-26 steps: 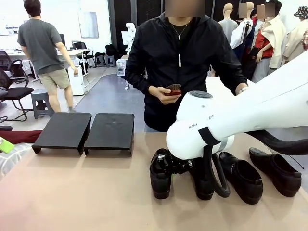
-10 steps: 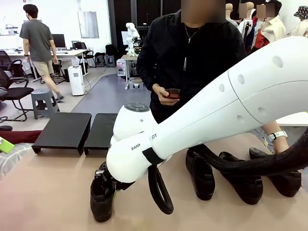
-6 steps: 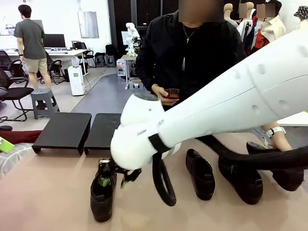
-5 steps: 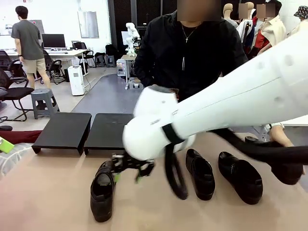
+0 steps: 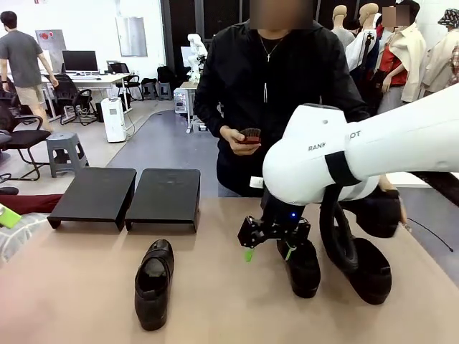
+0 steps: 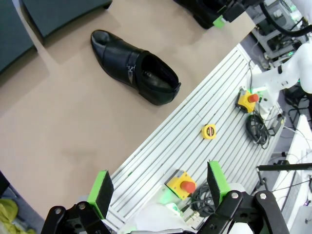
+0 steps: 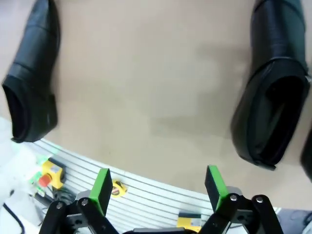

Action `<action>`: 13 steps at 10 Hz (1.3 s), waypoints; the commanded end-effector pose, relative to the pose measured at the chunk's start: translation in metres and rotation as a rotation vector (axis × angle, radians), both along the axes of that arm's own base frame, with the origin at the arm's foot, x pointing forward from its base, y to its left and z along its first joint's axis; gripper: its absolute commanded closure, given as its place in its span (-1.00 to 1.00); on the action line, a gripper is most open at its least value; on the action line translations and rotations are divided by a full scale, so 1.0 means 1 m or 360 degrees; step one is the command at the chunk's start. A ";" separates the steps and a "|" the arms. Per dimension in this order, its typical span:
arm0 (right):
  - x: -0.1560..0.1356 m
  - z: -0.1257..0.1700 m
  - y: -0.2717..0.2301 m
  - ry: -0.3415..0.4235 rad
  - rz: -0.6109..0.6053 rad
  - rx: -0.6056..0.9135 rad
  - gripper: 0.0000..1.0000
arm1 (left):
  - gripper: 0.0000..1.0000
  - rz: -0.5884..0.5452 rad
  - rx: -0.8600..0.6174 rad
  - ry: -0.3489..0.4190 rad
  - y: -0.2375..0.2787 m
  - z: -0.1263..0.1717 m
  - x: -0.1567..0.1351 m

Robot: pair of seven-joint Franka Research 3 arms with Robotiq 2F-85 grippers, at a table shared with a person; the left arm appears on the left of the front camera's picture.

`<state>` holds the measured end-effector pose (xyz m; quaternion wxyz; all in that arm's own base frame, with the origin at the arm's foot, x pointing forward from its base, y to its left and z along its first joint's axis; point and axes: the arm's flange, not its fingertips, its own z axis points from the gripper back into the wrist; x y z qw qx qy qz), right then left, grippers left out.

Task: Organize the shoes by placing them on the stand.
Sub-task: Pick up one Shoe and place it in the middle of the table.

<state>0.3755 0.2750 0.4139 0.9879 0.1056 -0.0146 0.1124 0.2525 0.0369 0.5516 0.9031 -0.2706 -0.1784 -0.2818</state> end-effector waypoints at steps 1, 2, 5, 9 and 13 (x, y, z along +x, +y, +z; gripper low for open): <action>-0.002 -0.002 0.033 -0.0024 0.0194 0.0001 -1.00 | -1.00 -0.0029 -0.0036 -0.0013 0.001 0.000 0.000; -0.003 -0.002 0.065 -0.0046 0.0312 -0.0003 -1.00 | -1.00 -0.0029 -0.0036 -0.0013 0.001 0.000 0.000; -0.022 -0.011 0.157 -0.0031 0.0532 -0.0036 -1.00 | -1.00 -0.0029 -0.0036 -0.0013 0.001 0.000 0.000; -0.023 -0.016 0.171 -0.0045 0.0496 -0.0055 -1.00 | -1.00 -0.0029 -0.0036 -0.0013 0.001 0.000 0.000; -0.017 0.043 0.011 0.0061 0.0121 0.0062 -1.00 | -1.00 -0.0029 -0.0036 -0.0013 0.001 0.000 0.000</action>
